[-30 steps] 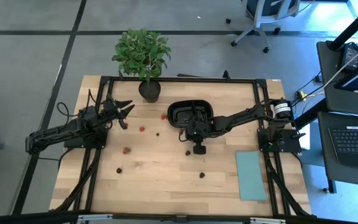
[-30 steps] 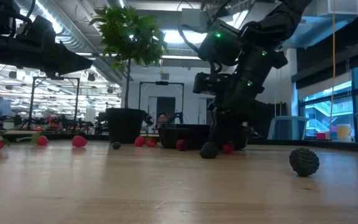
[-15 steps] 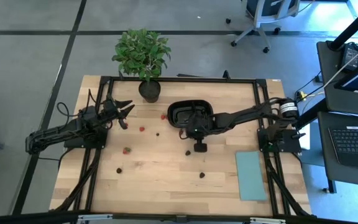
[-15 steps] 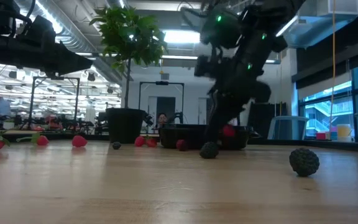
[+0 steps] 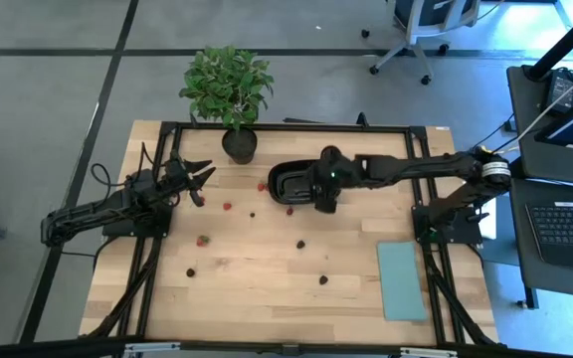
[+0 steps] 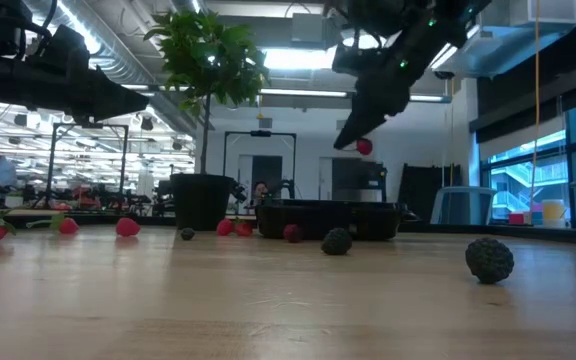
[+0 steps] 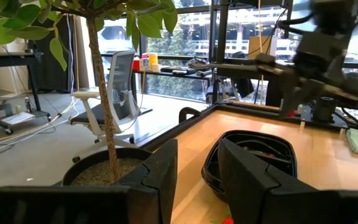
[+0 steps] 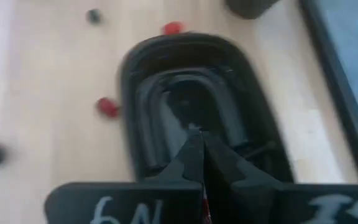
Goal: Pick and placing Produce into tupperware
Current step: Put the bottom red cherry into the black container, then put the top blackberry into the black container
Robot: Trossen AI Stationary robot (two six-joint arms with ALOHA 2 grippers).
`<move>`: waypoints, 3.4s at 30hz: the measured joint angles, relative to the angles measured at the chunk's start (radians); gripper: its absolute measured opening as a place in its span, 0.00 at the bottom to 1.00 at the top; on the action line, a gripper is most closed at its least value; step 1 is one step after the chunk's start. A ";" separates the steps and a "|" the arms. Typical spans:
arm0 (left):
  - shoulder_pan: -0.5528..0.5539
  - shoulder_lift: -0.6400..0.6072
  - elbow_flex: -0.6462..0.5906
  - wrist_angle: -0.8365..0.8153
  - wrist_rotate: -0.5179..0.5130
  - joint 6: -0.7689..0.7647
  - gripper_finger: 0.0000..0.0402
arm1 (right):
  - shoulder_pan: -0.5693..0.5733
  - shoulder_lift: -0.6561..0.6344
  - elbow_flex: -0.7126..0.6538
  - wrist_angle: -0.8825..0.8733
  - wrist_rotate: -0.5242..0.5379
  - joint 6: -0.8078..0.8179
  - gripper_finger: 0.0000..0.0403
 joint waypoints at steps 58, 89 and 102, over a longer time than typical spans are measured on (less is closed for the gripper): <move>0.000 0.000 0.000 0.000 0.000 0.000 0.27 | -0.183 0.218 -0.055 0.095 -0.005 0.082 0.04; 0.000 0.000 0.000 0.000 0.000 0.001 0.27 | -0.059 0.123 0.033 -0.078 -0.001 0.074 0.22; 0.000 0.000 0.000 0.000 0.000 0.001 0.27 | 0.229 0.107 0.032 -0.001 -0.132 0.024 0.22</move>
